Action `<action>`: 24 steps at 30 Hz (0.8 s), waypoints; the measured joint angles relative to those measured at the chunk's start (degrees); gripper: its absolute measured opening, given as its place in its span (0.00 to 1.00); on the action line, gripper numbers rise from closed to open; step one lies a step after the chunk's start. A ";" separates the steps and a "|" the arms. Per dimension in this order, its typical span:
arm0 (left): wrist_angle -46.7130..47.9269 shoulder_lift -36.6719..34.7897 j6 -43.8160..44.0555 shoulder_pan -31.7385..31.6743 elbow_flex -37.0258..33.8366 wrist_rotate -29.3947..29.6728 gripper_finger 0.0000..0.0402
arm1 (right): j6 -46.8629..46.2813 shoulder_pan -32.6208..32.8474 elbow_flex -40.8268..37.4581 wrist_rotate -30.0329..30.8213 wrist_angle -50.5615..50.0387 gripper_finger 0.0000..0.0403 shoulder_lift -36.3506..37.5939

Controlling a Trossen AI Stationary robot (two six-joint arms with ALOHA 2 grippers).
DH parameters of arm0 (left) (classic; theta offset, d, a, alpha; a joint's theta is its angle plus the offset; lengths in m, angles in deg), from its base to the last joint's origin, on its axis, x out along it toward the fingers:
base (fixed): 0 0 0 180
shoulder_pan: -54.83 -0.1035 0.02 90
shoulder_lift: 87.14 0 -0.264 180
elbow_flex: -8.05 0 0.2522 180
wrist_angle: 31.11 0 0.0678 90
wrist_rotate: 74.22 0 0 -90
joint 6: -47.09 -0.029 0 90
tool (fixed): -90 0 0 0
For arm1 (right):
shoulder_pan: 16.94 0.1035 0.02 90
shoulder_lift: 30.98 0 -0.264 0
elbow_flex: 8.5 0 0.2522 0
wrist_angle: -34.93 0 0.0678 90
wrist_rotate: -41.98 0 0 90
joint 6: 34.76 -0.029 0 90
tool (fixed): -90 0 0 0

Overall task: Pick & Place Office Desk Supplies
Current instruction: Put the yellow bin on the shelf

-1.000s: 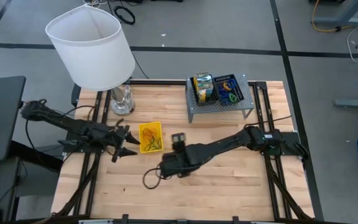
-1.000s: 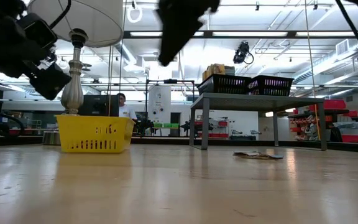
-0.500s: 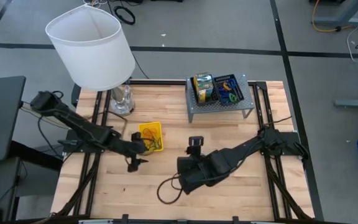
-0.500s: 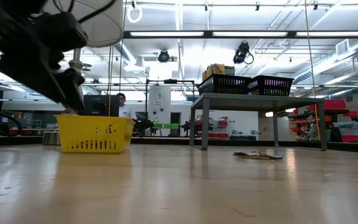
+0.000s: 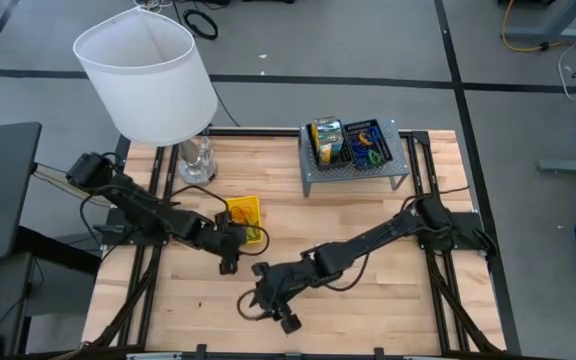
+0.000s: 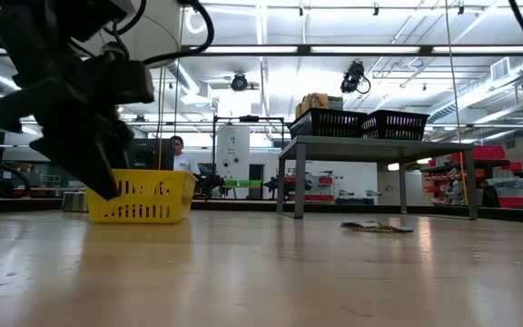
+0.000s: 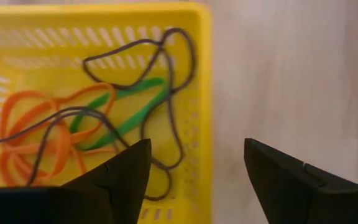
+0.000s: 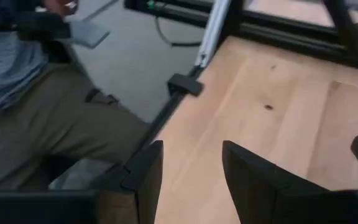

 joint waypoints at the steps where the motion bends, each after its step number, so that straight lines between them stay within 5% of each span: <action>1: 0.20 0.03 0.31 -0.34 0.00 0.28 0.64 | 0.00 -0.35 -2.43 -0.01 3.80 0.43 0.00; 9: 2.83 0.03 2.23 -3.10 0.00 0.16 0.46 | -5.33 -1.78 -27.69 7.29 23.18 0.43 5.64; 17: 2.56 0.03 -3.43 -4.94 0.00 0.13 0.05 | -16.88 2.07 -55.95 22.19 34.84 0.43 21.16; 24: 2.83 0.03 -8.84 -8.02 5.20 -0.46 0.01 | -25.00 6.81 -67.59 34.00 33.69 0.43 29.78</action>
